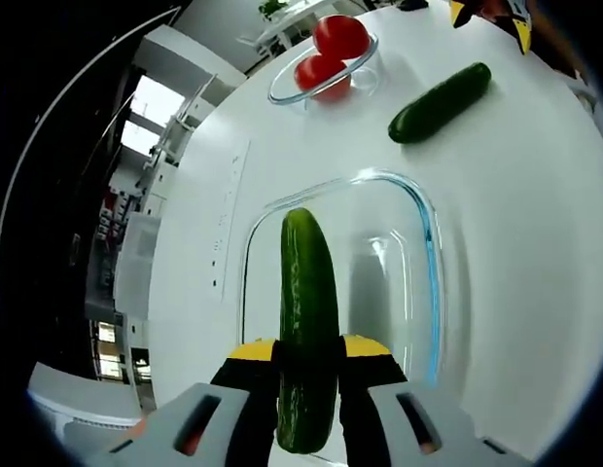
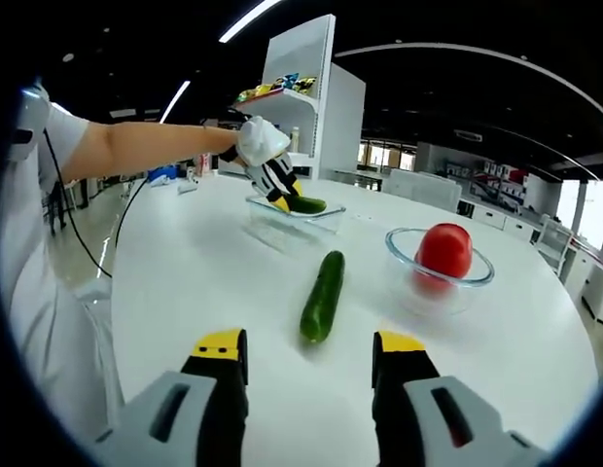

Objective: Sort the scattered tomatoes and cucumbers on the table and place them into their respective storage containers

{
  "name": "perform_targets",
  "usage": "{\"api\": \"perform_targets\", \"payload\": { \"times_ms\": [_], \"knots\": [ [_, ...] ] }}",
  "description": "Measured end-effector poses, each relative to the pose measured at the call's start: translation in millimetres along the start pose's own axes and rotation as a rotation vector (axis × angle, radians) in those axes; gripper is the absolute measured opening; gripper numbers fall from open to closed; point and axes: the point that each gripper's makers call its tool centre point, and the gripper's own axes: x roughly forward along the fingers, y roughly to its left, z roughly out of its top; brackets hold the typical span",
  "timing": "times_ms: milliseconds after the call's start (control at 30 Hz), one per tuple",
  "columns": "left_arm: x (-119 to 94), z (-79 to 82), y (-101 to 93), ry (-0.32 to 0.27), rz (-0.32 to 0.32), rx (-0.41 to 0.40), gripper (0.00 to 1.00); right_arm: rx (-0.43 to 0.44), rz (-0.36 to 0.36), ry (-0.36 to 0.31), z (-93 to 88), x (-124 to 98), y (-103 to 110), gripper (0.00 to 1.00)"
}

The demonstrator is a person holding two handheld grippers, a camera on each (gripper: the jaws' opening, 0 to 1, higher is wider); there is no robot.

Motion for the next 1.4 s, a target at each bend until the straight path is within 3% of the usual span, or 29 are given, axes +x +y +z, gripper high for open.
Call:
{"api": "perform_targets", "payload": {
  "times_ms": [800,1400],
  "knots": [
    [7,-4.8,-2.4,-0.009,0.051,-0.01,0.23,-0.008,0.006,0.029,-6.3,7,1,0.49],
    [16,-2.6,2.4,-0.002,0.083,0.076,0.23,0.007,0.005,0.036,-12.3,7,1,0.49]
  ]
}}
